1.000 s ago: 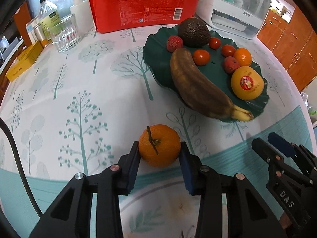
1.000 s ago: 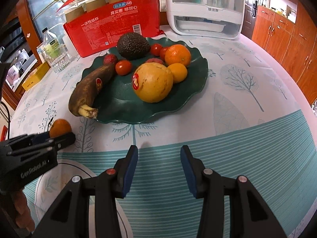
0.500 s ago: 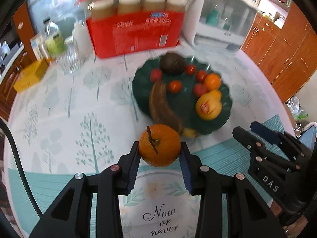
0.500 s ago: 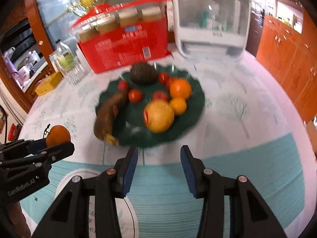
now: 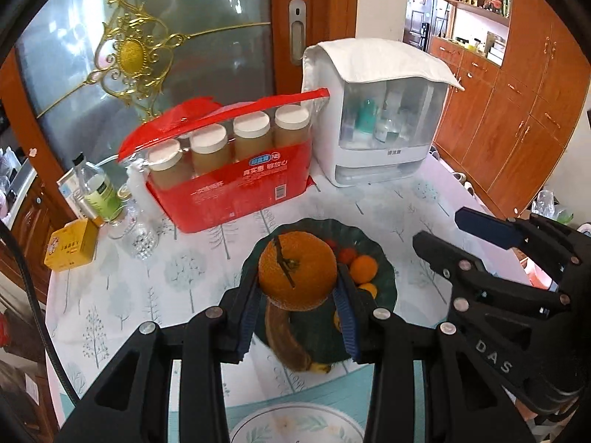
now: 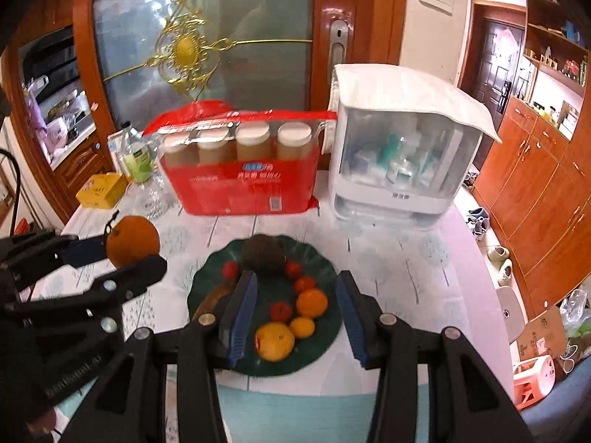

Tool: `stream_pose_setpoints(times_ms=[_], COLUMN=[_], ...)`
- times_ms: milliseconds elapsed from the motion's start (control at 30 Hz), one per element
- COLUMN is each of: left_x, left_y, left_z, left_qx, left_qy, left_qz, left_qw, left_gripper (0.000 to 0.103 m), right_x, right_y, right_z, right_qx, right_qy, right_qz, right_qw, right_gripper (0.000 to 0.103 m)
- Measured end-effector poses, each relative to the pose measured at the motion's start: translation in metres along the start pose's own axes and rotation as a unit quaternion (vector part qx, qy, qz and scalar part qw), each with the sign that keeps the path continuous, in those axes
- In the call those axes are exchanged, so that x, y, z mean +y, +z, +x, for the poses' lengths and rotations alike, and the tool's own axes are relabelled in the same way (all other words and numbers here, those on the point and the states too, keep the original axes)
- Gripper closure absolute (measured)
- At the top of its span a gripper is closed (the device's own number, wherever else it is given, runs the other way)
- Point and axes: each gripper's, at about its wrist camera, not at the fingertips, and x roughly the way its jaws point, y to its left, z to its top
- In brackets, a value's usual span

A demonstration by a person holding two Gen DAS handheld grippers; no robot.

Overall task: Organize fruits
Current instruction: 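Lift and carry the small orange over the green plate with the left gripper, then lower the small orange onto the green plate and open the left gripper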

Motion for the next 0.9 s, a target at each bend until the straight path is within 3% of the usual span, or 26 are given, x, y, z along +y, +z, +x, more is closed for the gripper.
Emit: stream_pose_setpoints(times_ms=[233, 500, 733, 767, 867, 900], left_x=[-0.003, -0.007, -0.001, 0.000, 0.005, 0.007], left_y=[-0.003, -0.025, -0.042, -0.044, -0.044, -0.044], left_z=[0.058, 0.126, 0.170, 0.175, 0.181, 0.181], left_qx=[0.051, 0.105, 0.150, 0.157, 0.159, 0.156], left_qy=[0.004, 0.013, 0.018, 0.015, 0.008, 0.007], left_qz=[-0.001, 0.007, 0.013, 0.011, 0.001, -0.001], left_qw=[0.9987, 0.9943, 0.9884, 0.9875, 0.9872, 0.9877], left_gripper=[0.066, 0.066, 0.065, 0.063, 0.040, 0.036], right_x=[-0.018, -0.017, -0.016, -0.016, -0.014, -0.014], right_y=[0.007, -0.018, -0.034, -0.035, -0.042, -0.043], right_z=[0.050, 0.117, 0.151, 0.154, 0.164, 0.166], right_qx=[0.022, 0.083, 0.116, 0.119, 0.126, 0.128], right_qy=[-0.008, -0.005, -0.003, -0.002, -0.005, -0.005], right_qz=[0.023, 0.012, 0.005, 0.004, -0.001, -0.002], right_qw=[0.999, 0.996, 0.993, 0.993, 0.992, 0.992], right_gripper=[0.058, 0.058, 0.058, 0.058, 0.058, 0.058])
